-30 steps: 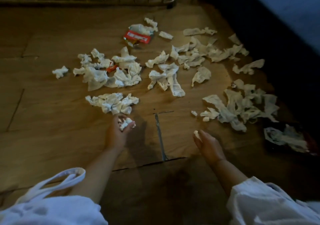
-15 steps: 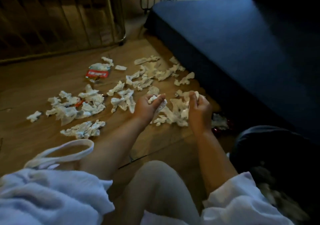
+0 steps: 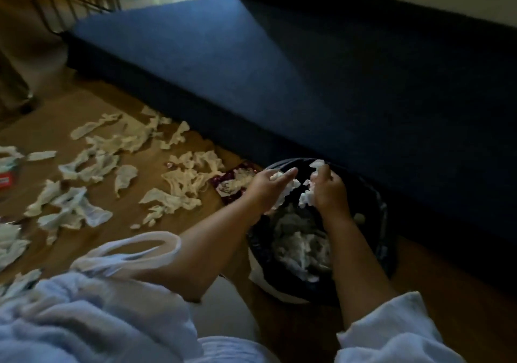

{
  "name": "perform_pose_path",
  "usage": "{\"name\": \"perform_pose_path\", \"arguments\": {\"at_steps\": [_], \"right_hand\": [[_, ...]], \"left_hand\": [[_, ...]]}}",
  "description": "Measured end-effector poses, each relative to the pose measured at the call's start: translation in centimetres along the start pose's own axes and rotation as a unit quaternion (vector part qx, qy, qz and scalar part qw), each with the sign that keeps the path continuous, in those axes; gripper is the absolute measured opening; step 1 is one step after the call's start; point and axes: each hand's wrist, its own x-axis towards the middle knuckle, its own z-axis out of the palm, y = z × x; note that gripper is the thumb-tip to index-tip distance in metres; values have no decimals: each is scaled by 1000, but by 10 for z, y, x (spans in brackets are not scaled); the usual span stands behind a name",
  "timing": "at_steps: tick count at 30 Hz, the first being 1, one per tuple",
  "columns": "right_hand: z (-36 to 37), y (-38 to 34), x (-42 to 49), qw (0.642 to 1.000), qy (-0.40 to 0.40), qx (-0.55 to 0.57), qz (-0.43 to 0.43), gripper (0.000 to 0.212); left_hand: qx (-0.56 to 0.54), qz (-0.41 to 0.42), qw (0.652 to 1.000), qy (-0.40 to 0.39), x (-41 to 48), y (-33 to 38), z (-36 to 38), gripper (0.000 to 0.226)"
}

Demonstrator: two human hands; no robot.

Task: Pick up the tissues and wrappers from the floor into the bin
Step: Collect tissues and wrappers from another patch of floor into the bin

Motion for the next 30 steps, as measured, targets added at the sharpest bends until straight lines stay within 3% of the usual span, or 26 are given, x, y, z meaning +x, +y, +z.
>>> {"name": "perform_pose_path", "arguments": {"at_steps": [4, 9, 12, 14, 18, 24, 30], "right_hand": [[-27, 17, 7, 995, 3, -99, 24, 28], [-40, 33, 7, 977, -25, -210, 35, 25], [-34, 31, 2, 976, -24, -216, 22, 29], [-21, 30, 0, 979, -24, -203, 3, 27], [20, 16, -8, 978, -50, -191, -67, 20], [112, -17, -47, 963, -173, -115, -171, 13], [229, -25, -100, 912, -322, -144, -209, 21]], "left_hand": [[-11, -39, 996, -85, 14, -7, 32, 36], [63, -58, 992, -94, 17, -11, 33, 57], [67, -59, 992, -93, 10, -9, 21, 50], [63, -50, 994, -75, 7, -7, 7, 38], [30, -46, 998, -9, -9, -6, -40, 35], [16, -73, 994, 78, -46, -21, -142, 34], [94, -113, 980, 131, -86, -62, -269, 33]]}}
